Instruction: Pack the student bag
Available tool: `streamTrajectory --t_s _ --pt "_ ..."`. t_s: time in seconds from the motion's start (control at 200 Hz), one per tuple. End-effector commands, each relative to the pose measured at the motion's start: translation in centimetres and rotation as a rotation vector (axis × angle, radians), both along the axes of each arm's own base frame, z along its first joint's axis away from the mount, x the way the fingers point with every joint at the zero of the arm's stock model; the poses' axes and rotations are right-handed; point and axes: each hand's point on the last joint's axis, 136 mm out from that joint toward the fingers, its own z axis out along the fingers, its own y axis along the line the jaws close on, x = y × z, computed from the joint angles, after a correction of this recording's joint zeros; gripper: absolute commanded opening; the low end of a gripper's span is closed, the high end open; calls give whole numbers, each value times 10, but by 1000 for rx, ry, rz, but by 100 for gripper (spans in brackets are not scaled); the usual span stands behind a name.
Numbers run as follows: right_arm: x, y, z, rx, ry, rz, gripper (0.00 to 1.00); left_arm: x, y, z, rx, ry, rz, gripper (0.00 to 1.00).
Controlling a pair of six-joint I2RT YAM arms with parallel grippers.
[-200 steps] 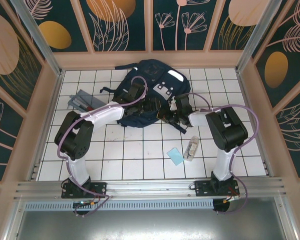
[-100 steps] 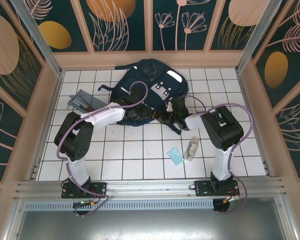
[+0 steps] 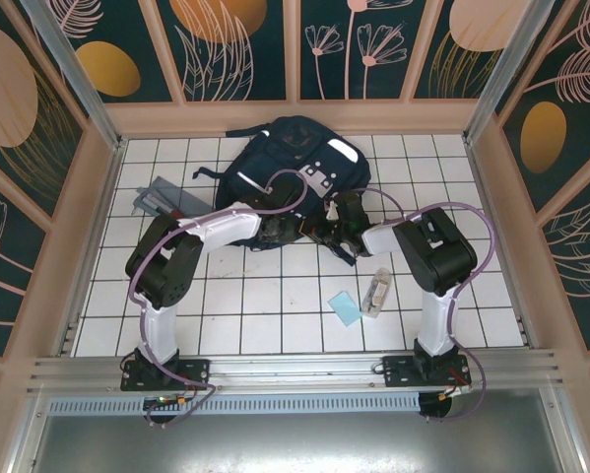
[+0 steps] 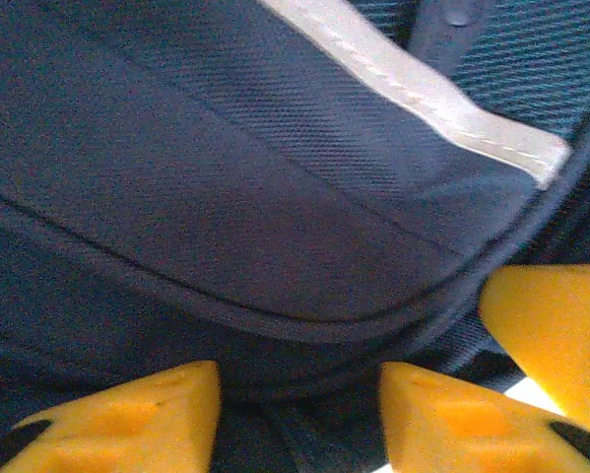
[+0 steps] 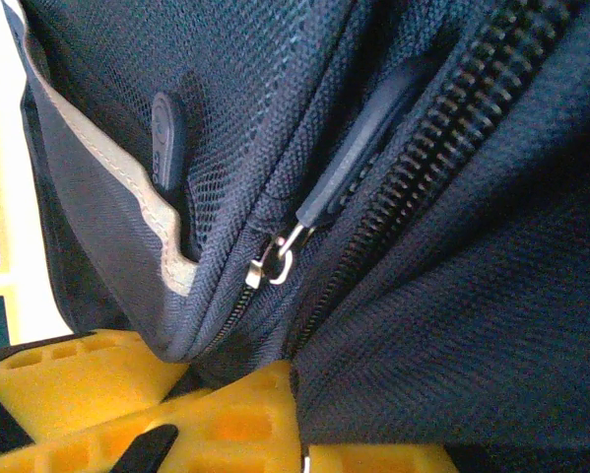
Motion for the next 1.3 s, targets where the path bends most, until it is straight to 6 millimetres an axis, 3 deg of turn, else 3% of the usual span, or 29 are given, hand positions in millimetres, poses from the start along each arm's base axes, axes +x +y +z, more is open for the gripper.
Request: streamTrajectory --t_s 0.0,0.165,0.19,0.335,0.46,0.711,0.811,0.871,1.016,1.086,1.166,1.231,1.296 --pt "4 9 7 0 -33 18 7 -21 19 -45 123 126 -20 31" --pt "3 5 4 -12 -27 12 7 -19 17 -36 100 100 -28 10" --pt "3 4 3 -15 -25 9 7 -18 16 -32 91 90 -29 0" --pt "3 -6 -6 -27 -2 -27 0 -9 16 -3 71 19 -41 0" --pt "3 -18 -9 -49 0 -61 0 4 33 16 82 -30 -17 0" --pt "9 -46 -11 -100 -15 -120 0 11 92 12 181 -4 54 0" --pt "16 -50 -12 -115 -19 -114 0 15 104 14 196 -12 69 0" --pt "20 -49 -8 -112 -25 -109 0 18 98 20 167 -18 64 0" --pt "22 -38 3 -94 -49 -72 0 23 62 45 -46 -34 42 0" --pt "21 -31 6 -93 -58 -58 0 24 43 63 -167 -53 37 18" --pt "17 -26 6 -96 -55 -46 0 23 26 84 -263 -79 29 31" --pt "16 -23 4 -96 -52 -41 0 22 14 91 -298 -80 18 35" --pt "15 -19 2 -89 -44 -35 0 19 2 86 -282 -54 -3 37"
